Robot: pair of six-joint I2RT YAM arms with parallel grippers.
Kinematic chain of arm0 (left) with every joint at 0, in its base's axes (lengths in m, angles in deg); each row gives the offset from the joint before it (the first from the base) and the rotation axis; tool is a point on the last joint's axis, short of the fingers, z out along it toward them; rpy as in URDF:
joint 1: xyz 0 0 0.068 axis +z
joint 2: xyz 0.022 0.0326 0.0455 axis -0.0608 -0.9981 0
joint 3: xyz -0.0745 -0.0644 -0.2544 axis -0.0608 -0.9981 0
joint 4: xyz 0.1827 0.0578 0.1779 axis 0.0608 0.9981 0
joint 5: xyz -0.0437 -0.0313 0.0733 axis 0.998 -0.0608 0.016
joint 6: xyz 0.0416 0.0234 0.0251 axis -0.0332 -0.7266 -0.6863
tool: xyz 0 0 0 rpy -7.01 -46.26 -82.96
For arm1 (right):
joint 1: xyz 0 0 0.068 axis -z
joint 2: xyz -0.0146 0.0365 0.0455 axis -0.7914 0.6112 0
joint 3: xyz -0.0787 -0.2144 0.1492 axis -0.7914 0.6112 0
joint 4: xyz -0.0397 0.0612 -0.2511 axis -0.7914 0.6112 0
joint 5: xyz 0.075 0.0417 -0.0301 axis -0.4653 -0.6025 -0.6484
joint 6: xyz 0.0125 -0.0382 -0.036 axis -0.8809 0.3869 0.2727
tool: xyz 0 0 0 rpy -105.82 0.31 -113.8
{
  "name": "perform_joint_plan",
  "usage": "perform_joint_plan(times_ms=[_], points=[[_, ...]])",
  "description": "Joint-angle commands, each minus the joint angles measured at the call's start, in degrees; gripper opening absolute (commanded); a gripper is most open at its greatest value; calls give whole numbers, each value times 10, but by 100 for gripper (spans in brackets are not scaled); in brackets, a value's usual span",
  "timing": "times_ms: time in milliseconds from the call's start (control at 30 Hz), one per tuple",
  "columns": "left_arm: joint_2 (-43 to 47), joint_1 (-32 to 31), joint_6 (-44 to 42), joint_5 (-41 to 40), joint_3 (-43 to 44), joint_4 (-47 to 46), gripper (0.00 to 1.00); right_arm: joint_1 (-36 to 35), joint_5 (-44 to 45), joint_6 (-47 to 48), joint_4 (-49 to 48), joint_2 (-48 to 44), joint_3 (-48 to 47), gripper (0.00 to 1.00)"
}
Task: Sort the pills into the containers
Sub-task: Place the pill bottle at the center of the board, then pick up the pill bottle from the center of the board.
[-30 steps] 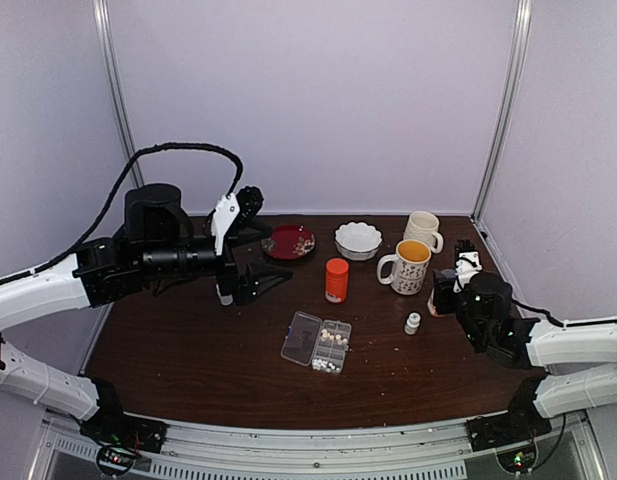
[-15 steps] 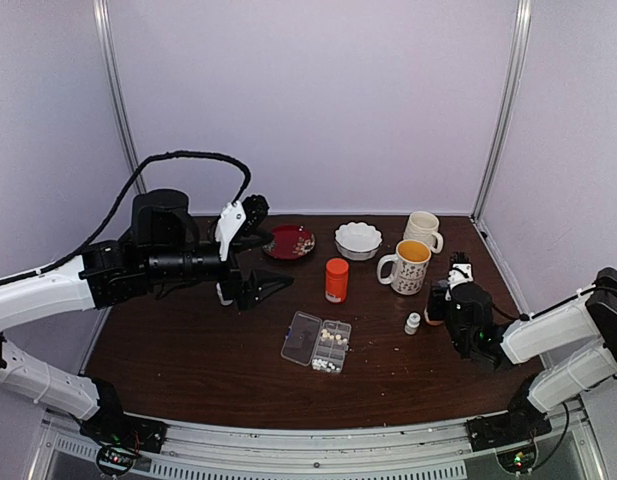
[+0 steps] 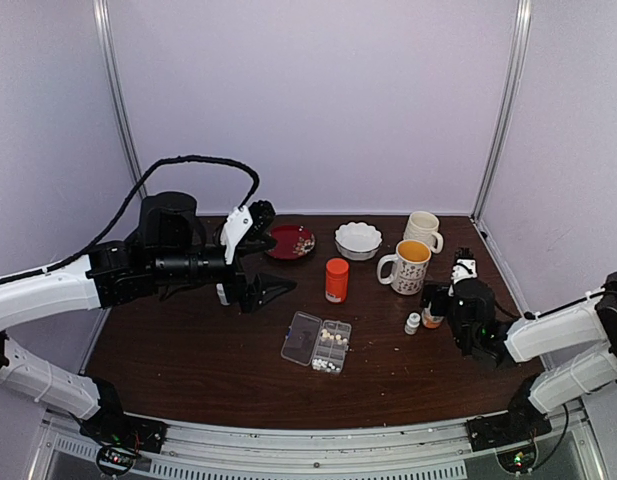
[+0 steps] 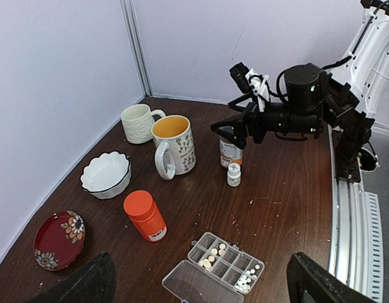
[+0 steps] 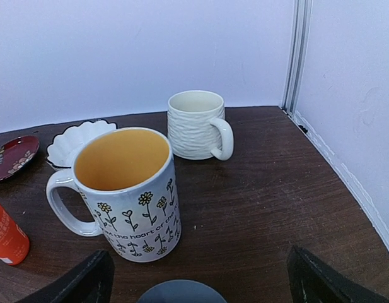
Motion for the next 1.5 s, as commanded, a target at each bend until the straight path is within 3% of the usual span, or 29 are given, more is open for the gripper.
perform_joint_plan(times_ms=[0, 167, 267, 433, 533, 767, 867, 967, 1000, 1133, 1267, 1467], points=[[-3, 4, 18, -36, 15, -15, 98, 3, -3, 2, 128, -71, -53, 100], [-7, 9, 150, -151, 15, -19, 98, 3, -19, -37, 323, -125, -149, 100], [-1, 20, 172, -132, -3, -47, 98, 2, -17, -62, 465, -143, -215, 100], [-34, 31, 163, -104, 41, 10, 98, 3, -163, -13, 471, -183, -224, 100], [-61, 32, 160, -89, 70, 35, 97, 3, -197, -27, 484, -191, -229, 100], [-79, 32, 151, -112, 66, 6, 97, 3, -254, -65, 615, -146, -320, 99], [-88, 32, 149, -116, 71, 10, 97, 3, -323, -70, 636, -148, -326, 92], [-91, 32, 151, -114, 68, 2, 96, 2, -364, -98, 746, -103, -389, 78], [-90, 32, 153, -113, 66, -2, 95, 0, -370, -103, 784, -81, -411, 71], [-89, 32, 162, -113, 47, -39, 95, -10, -359, -110, 852, -10, -445, 58], [-94, 32, 163, -107, 51, -46, 95, -10, -373, -112, 837, 38, -444, 50], [-95, 32, 159, -109, 53, -43, 95, -10, -339, -105, 871, 132, -497, 48]])
